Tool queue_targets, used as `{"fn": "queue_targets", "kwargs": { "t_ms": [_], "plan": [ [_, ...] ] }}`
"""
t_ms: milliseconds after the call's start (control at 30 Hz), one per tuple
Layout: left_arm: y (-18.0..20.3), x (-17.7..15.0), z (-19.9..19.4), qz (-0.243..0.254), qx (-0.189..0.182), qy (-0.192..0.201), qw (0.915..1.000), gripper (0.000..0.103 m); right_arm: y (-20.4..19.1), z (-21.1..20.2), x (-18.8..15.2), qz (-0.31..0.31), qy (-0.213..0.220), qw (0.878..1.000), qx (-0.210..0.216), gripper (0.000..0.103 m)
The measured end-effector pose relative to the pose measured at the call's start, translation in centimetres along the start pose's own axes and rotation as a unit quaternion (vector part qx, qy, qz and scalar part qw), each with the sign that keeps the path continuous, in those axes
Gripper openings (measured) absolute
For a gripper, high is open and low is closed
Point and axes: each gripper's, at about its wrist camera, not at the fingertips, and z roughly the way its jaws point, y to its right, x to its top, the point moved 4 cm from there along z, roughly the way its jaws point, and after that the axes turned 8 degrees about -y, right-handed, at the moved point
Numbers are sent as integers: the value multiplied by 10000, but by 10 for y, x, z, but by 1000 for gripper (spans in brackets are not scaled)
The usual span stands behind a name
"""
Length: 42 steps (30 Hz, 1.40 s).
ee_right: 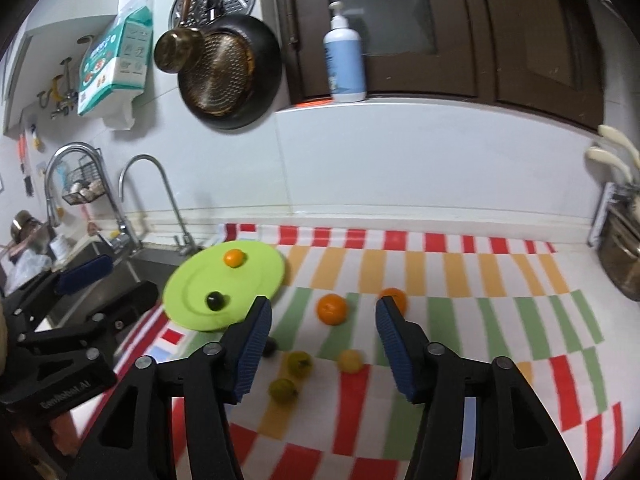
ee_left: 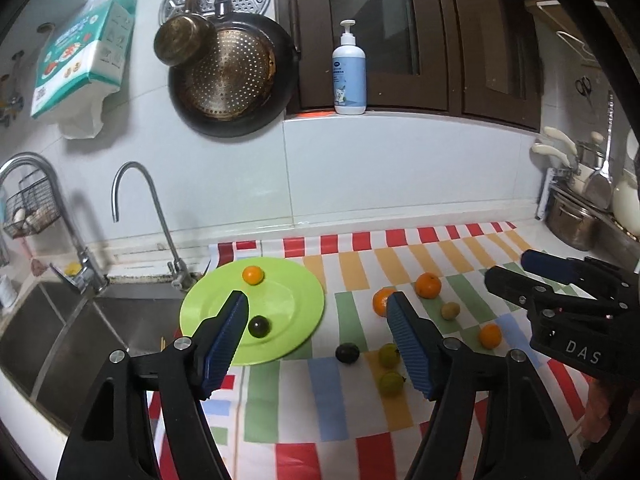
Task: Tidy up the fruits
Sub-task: 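Lift both open tools away from the green plate toward the remaining fruits, then grasp the green lime with the left tool while the right tool grasps an orange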
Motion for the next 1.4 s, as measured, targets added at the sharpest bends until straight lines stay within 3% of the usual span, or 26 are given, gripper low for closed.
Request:
{"fn": "queue_targets", "kwargs": {
  "t_ms": [67, 567, 1033, 1400],
  "plan": [
    [7, -5, 0, -118, -7, -2, 9999, 77, 7, -1, -3, -67, -10, 10000, -35, 56],
    [52, -45, 54, -260, 72, -819, 9963, 77, 67, 39, -42, 137, -738, 9969, -226, 56],
    [62, -78, 100, -189, 62, -1525, 9881, 76, 85, 86, -80, 290, -1424, 9891, -250, 56],
    [66, -80, 122, -207, -127, -1717, 9849, 55, 88, 103, -85, 231, -1579, 9866, -336, 50]
  ]
}}
